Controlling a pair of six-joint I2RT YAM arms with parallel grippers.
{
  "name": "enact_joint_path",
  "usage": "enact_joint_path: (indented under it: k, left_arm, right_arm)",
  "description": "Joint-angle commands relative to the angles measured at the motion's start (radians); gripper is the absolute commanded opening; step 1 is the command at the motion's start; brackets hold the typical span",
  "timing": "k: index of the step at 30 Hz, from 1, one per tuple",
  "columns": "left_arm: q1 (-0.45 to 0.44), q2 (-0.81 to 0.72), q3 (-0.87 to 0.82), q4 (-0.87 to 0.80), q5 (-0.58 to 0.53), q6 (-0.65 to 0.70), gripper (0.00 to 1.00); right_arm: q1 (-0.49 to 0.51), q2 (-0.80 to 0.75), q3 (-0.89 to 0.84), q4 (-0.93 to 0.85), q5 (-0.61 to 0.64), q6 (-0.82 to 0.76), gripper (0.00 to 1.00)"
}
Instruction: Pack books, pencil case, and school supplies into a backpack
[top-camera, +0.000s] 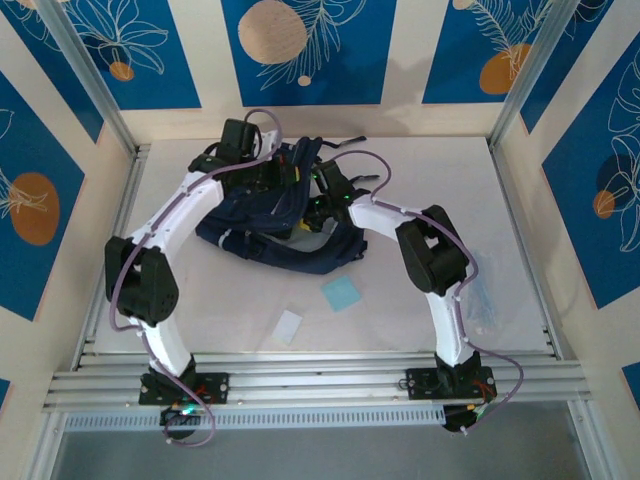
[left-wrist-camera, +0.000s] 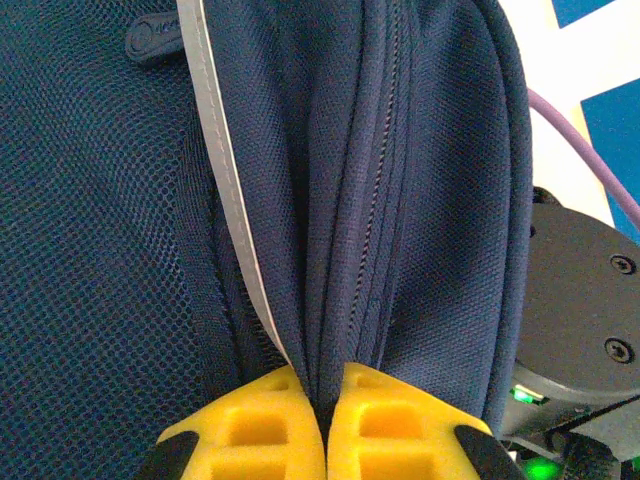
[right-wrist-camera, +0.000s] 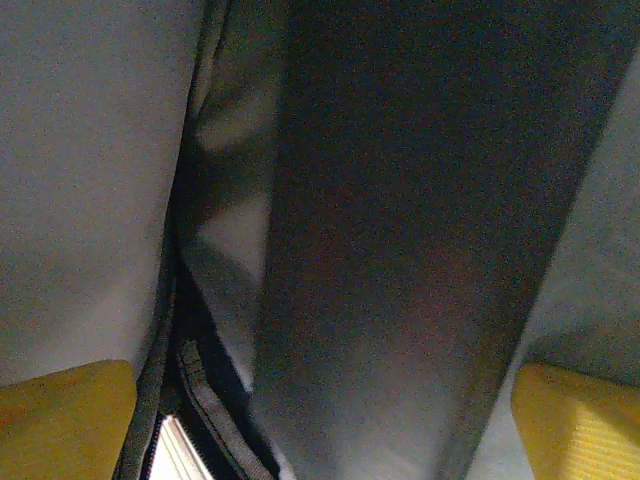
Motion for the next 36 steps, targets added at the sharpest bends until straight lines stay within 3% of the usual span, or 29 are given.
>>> enact_joint_path:
  k: [1,9,15,21,26,31,36]
  left_arm:
    - [-0.002,-0.089,-0.023,0.125,0.034,-0.006,0.00]
    - [0.011,-0.123,-0.113,0.183,-0.008,-0.005,0.00]
    - [0.010,-0.139,-0.211,0.253,0.008,-0.034,0.00]
    - [0.008,-0.166,-0.295,0.299,0.023,-0.051,0.00]
    - [0.004,-0.180,-0.340,0.320,0.040,-0.056,0.00]
    - [0.004,-0.184,-0.383,0.312,0.037,-0.036,0.00]
    - [0.004,-0.193,-0.403,0.315,0.049,-0.033,0.00]
  right_arm:
    - [-0.010,-0.129,-0.051,-0.037,-0.010,-0.057,0.99]
    - [-0.060,-0.384,-0.194,-0.387,0.164,-0.243,0.99]
    - [-0.188,-0.579,-0.365,-0.597,0.344,-0.303,1.00]
    - [-0.439,-0.742,-0.571,-0.676,0.526,-0.330,0.99]
    - [-0.671,-0.862,-0.725,-0.625,0.660,-0.317,0.99]
    - [-0.937,-0.969,-0.848,-0.512,0.634,-0.298,0.99]
    - [-1.059,-0.926,-0.893,-0.478,0.547,-0.279,1.00]
